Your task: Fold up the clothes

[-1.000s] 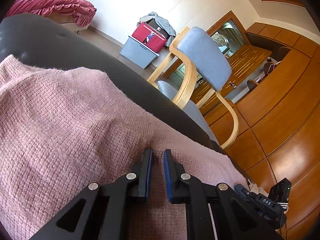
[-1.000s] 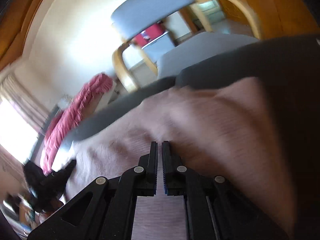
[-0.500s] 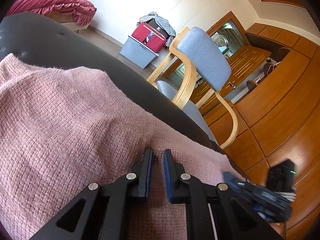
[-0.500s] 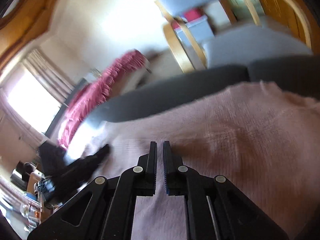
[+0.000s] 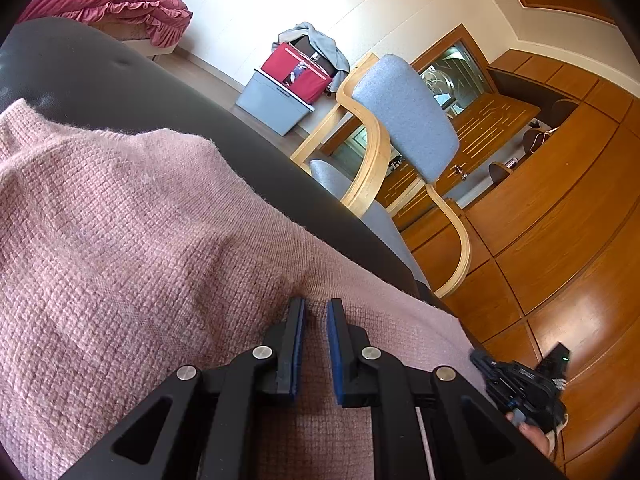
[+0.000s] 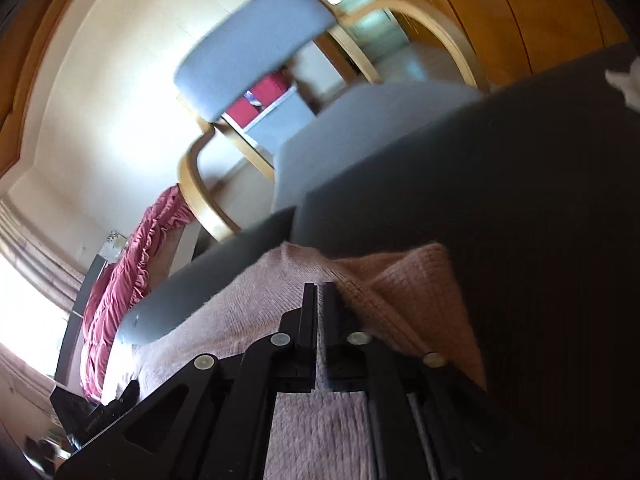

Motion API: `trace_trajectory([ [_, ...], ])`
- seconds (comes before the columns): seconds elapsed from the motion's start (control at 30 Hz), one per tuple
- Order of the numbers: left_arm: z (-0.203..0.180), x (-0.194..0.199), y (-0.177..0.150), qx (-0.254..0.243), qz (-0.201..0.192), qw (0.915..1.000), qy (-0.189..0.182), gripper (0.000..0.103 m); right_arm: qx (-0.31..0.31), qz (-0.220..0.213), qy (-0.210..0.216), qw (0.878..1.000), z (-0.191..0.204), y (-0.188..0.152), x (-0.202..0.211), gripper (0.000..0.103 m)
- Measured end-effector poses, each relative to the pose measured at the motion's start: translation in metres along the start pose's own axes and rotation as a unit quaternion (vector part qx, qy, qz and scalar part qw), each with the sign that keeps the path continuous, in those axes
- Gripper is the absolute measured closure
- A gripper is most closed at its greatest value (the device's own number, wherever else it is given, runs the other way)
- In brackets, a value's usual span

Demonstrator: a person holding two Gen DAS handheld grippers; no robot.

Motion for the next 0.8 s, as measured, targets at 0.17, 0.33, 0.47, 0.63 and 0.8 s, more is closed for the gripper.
trace_trajectory([
  [0.17, 0.002, 0.006, 0.001, 0.002, 0.0, 1.0, -0.001, 0.092, 0.035, 0.04, 0.033, 0.998, 0.024, -0.027, 0.004, 0.096],
  [0.33, 0.004, 0.007, 0.002, 0.005, 0.0, 1.0, -0.005, 0.092, 0.067, 0.072, 0.059, 0.993, 0.044, -0.051, 0.011, 0.102],
  [0.47, 0.005, 0.008, 0.002, 0.005, 0.001, 1.0, -0.006, 0.092, 0.044, -0.001, -0.025, 0.999, 0.007, -0.031, 0.045, 0.103],
  [0.63, 0.006, 0.01, 0.002, 0.007, 0.0, 0.9999, -0.007, 0.092, -0.003, -0.06, -0.022, 0.998, -0.015, -0.019, 0.083, 0.096],
  [0.8, 0.006, 0.012, 0.002, 0.007, 0.0, 0.9999, -0.007, 0.092, 0.038, 0.016, 0.089, 0.995, 0.026, -0.063, 0.091, 0.095],
])
Point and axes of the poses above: each gripper's, at about its wrist camera, not at the fingertips, and x roughly against the way its jaws point, z to its left, y to its top, the point moved 3 cm from there along -x, roughly the way its jaws point, and after that the axes turned 8 degrees about -z, right-handed, at the moved point
